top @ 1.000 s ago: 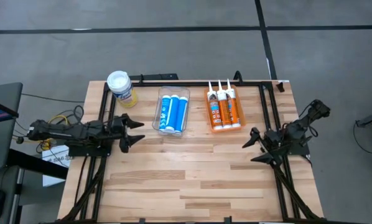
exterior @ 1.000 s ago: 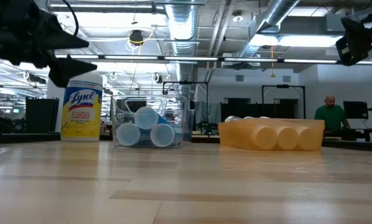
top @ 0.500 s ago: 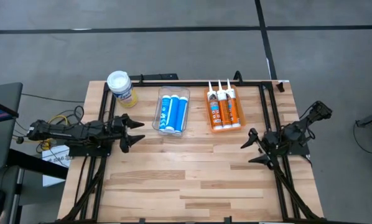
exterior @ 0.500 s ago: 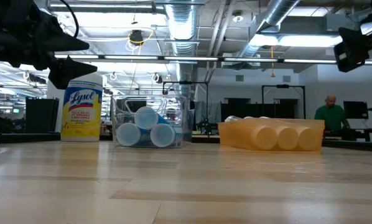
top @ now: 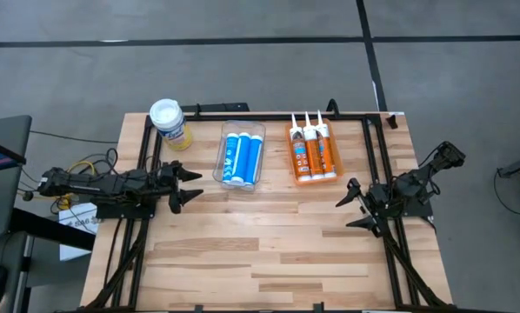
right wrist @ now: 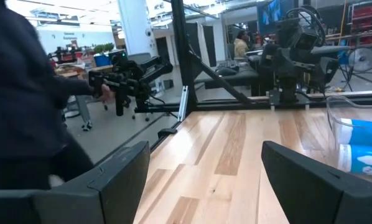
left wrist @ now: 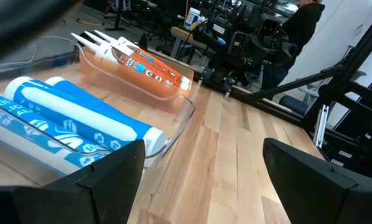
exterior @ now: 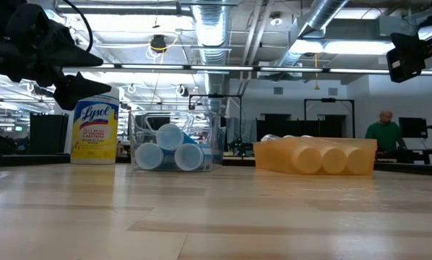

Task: Pick & place silicon tubes, Sealant and Lysol wipes
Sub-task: Return to Home Position

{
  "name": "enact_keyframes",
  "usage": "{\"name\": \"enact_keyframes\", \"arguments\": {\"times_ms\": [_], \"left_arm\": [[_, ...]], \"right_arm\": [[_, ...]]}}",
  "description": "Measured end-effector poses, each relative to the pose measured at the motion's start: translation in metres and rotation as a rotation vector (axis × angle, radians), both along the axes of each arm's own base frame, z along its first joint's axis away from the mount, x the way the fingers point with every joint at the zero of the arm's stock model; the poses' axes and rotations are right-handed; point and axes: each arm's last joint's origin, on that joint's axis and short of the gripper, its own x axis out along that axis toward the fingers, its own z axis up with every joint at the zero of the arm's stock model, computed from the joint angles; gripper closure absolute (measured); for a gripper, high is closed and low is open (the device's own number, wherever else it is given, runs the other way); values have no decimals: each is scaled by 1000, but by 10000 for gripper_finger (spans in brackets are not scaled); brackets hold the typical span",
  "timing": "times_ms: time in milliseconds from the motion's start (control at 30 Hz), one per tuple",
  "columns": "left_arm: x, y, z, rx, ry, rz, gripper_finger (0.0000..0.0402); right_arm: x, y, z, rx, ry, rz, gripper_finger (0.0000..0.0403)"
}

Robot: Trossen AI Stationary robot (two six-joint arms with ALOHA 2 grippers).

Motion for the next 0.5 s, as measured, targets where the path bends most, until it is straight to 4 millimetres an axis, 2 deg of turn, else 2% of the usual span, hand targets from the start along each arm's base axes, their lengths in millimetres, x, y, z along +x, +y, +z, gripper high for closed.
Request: {"name": "enact_keyframes", "arguments": {"times_ms": [500], "left_arm": [[0, 0, -1, 0, 8, 0, 82]], "right_arm": [[0, 0, 0, -1, 1, 0, 101]]}}
